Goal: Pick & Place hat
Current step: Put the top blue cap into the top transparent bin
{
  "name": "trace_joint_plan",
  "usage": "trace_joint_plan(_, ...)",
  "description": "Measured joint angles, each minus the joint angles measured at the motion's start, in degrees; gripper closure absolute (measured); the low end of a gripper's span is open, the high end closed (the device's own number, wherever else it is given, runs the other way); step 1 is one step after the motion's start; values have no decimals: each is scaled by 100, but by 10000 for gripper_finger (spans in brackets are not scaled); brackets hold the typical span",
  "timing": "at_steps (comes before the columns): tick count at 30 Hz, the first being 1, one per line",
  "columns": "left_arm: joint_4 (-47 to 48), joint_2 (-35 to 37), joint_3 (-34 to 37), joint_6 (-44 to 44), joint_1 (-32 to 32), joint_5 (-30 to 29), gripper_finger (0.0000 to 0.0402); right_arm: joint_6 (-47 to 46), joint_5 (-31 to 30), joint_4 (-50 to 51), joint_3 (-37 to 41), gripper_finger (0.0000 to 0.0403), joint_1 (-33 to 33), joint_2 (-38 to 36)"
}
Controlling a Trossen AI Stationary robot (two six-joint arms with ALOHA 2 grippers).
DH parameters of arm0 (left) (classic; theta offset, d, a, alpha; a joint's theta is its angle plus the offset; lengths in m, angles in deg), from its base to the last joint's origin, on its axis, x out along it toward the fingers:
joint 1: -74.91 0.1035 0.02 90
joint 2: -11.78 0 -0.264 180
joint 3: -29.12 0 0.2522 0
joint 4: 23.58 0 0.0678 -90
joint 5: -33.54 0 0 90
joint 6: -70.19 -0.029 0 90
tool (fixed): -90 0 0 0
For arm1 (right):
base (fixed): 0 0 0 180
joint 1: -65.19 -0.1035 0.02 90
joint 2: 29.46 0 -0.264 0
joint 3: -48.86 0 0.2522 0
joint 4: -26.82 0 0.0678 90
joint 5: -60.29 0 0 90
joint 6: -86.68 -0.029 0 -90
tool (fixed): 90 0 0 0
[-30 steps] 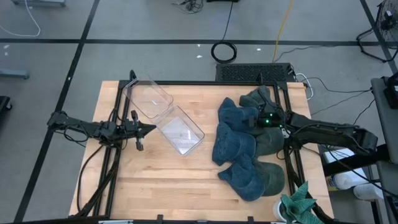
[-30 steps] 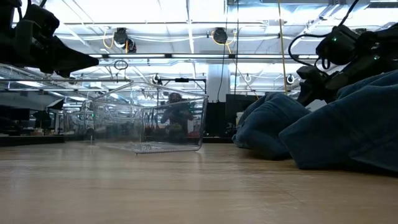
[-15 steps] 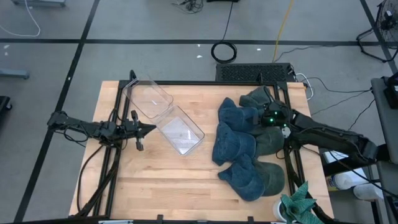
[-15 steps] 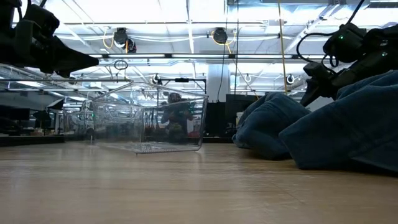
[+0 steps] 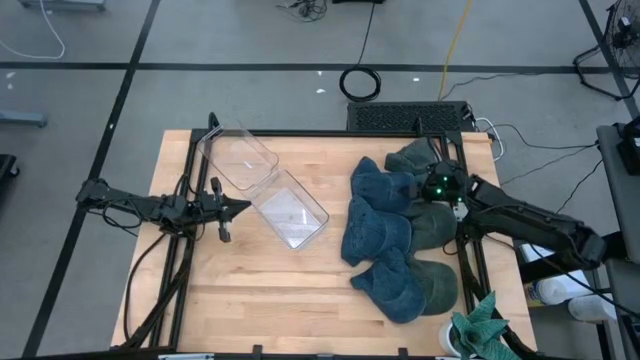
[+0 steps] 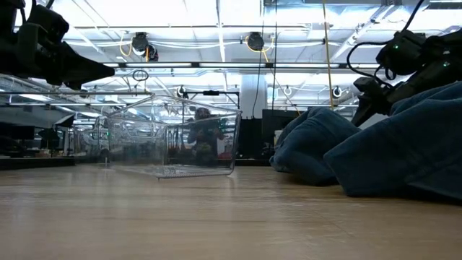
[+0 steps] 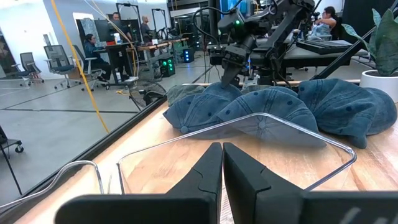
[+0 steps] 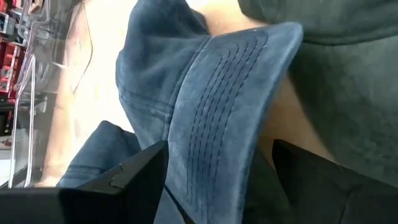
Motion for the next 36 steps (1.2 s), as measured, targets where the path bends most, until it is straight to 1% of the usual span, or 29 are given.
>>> trace_joint_plan(2, 0, 0, 0, -1, 2, 0, 380, -10, 20, -2, 0, 129, 45, -62)
trace_joint_plan(7, 0, 0, -2, 0, 2, 0, 380, -265, 440, 40, 0, 129, 101, -195)
trace_joint_plan(11, -1, 1, -1, -1, 2, -1, 380, -460, 605, 204, 0, 129, 121, -182)
trace_joint_plan(17, 0, 0, 0, 0, 0, 0, 380, -404, 564, 392, 0, 129, 121, -182)
trace_joint_plan(21, 0, 0, -1, 0, 1, -1, 380, -396, 283, 366, 0, 129, 123, -187)
trace_joint_plan(26, 0, 2, 0, -1, 1, -1, 380, -321, 255, 328, 0, 129, 123, -187)
trace_joint_plan(29, 0, 0, -2, -1, 1, 0, 380, -301, 100, 330, 0, 129, 123, -191)
trace_joint_plan(36, 0, 0, 0, -1, 2, -2, 380, -260, 120, 332, 0, 129, 125, -191)
